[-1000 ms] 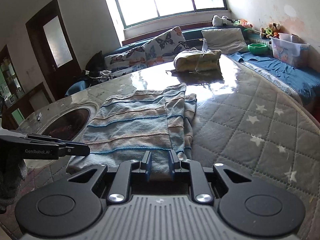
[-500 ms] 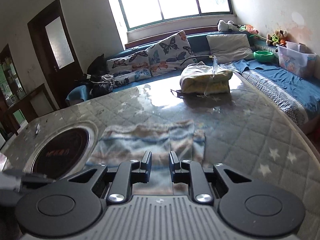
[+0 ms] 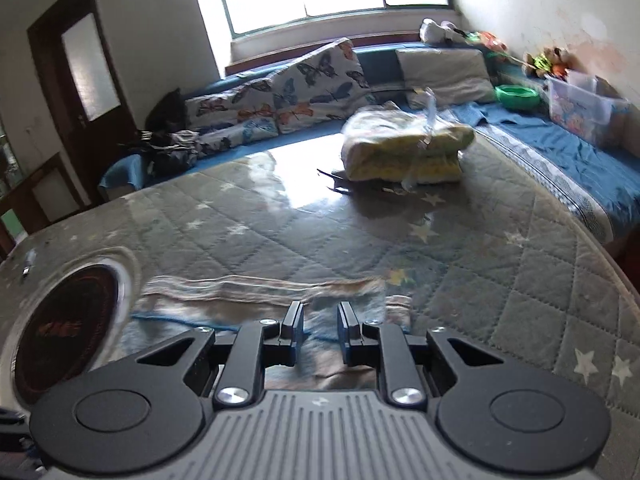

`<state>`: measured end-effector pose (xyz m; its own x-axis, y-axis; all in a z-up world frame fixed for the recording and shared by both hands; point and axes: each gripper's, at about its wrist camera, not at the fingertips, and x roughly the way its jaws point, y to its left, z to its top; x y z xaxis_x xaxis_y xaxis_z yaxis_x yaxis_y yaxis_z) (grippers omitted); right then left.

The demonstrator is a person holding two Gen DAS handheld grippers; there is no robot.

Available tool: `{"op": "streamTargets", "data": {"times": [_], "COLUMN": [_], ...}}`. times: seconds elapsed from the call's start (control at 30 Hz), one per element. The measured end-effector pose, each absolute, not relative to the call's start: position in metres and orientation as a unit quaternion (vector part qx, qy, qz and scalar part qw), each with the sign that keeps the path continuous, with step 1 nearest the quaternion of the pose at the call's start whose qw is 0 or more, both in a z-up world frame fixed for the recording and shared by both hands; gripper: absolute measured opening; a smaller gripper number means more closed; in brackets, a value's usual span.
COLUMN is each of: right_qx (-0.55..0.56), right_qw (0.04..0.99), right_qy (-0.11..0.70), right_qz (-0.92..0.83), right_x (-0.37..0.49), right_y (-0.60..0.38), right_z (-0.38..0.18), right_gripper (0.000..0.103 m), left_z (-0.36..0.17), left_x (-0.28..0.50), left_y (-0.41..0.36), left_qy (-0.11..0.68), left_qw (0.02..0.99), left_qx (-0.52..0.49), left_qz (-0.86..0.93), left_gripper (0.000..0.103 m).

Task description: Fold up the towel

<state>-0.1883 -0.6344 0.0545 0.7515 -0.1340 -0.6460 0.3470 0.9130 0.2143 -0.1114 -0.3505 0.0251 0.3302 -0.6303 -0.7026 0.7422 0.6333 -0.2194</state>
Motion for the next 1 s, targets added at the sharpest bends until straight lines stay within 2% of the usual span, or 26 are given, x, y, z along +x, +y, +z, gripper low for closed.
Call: {"op": "streamTargets", "data": {"times": [0.47, 0.87, 0.93, 1.0], "right_qx": [0.133, 0.128, 0.125, 0.123], "right_qw": [0.934, 0.926, 0.927, 0.930], "right_qy": [0.321, 0.341, 0.339, 0.334], "right_qz": [-0.081, -0.099, -0.101, -0.096], "right_x": [-0.171, -0.143, -0.143, -0.145], "right_y": [-0.598, -0.595, -0.593, -0.589], "right_z": [0.075, 0.054, 0.057, 0.061], "right_gripper": [0.017, 0.017, 0.017, 0.017], "left_z": [0.025, 0.026, 0.026, 0.027], "left_x": [-0.112, -0.111, -0.112, -0.113], "left_y": [-0.345, -0.338, -0.338, -0.338], "left_qy": [0.398, 0.401, 0.401, 0.400], "left_qw": [0.810, 0.808, 0.808, 0.809], "left_qx": [0.062, 0.056, 0.056, 0.055], "left_qz": [-0.425, -0.428, -0.428, -0.428], "left_gripper": [0.015, 0.015, 0.017, 0.023]}}
